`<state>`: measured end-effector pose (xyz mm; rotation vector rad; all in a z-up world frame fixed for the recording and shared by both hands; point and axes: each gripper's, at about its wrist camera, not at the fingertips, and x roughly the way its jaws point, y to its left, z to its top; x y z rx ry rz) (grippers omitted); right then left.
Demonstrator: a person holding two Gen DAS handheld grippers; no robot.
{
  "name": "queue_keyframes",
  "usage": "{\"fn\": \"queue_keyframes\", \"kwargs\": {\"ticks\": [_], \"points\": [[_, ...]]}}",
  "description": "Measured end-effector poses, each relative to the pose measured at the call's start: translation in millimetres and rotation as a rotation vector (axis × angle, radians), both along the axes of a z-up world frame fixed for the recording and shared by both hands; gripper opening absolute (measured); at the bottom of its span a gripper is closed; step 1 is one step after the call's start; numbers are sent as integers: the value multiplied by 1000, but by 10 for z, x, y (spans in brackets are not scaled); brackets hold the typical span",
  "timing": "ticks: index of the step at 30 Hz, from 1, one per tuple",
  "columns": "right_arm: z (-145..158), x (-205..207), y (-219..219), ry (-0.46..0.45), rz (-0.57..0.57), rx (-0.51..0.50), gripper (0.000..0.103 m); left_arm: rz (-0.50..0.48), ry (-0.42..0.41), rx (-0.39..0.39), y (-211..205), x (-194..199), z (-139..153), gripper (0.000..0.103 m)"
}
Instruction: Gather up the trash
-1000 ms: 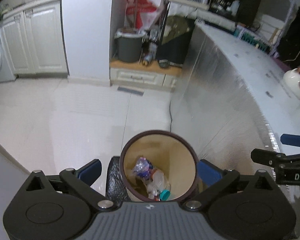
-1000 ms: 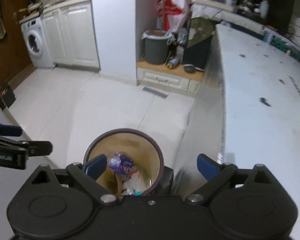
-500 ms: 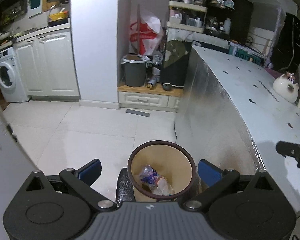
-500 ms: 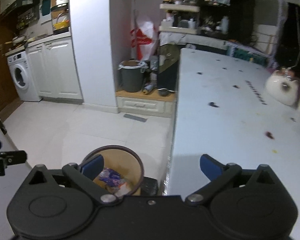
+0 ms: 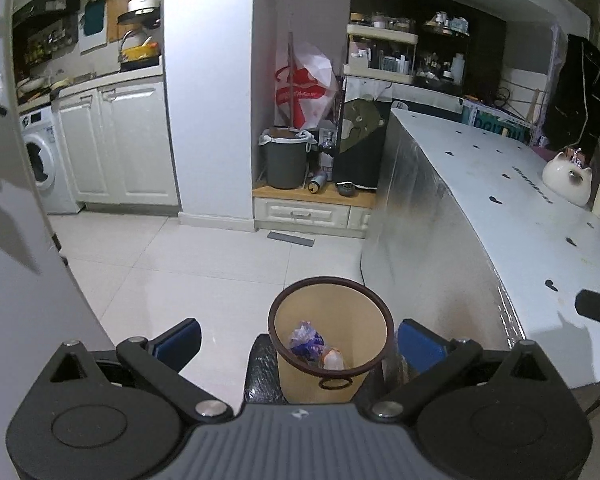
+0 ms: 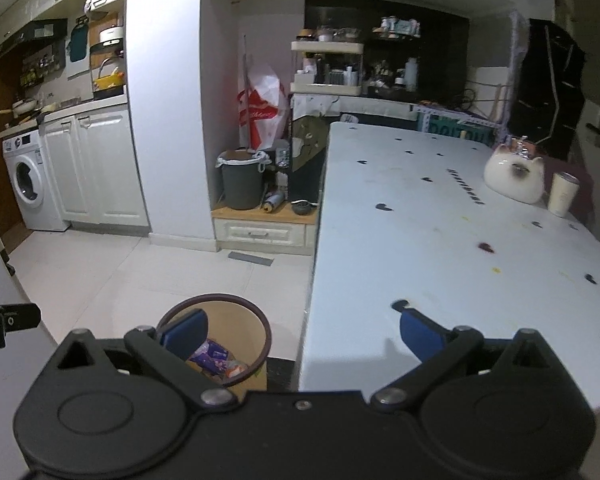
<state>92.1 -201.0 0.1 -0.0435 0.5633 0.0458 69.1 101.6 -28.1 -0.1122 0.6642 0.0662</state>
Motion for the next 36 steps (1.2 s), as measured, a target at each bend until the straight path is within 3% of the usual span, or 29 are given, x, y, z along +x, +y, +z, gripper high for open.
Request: {"fn": "queue_keyframes", "kwargs": {"ticks": [15,36], "points": [[-43,-438,-81,0,-42,25,103,-20,-8,30,-196,-401,-4,103],[-67,-554,43,22,-43,-6,103,-30,2,48,-220,-532,-2,103]]}}
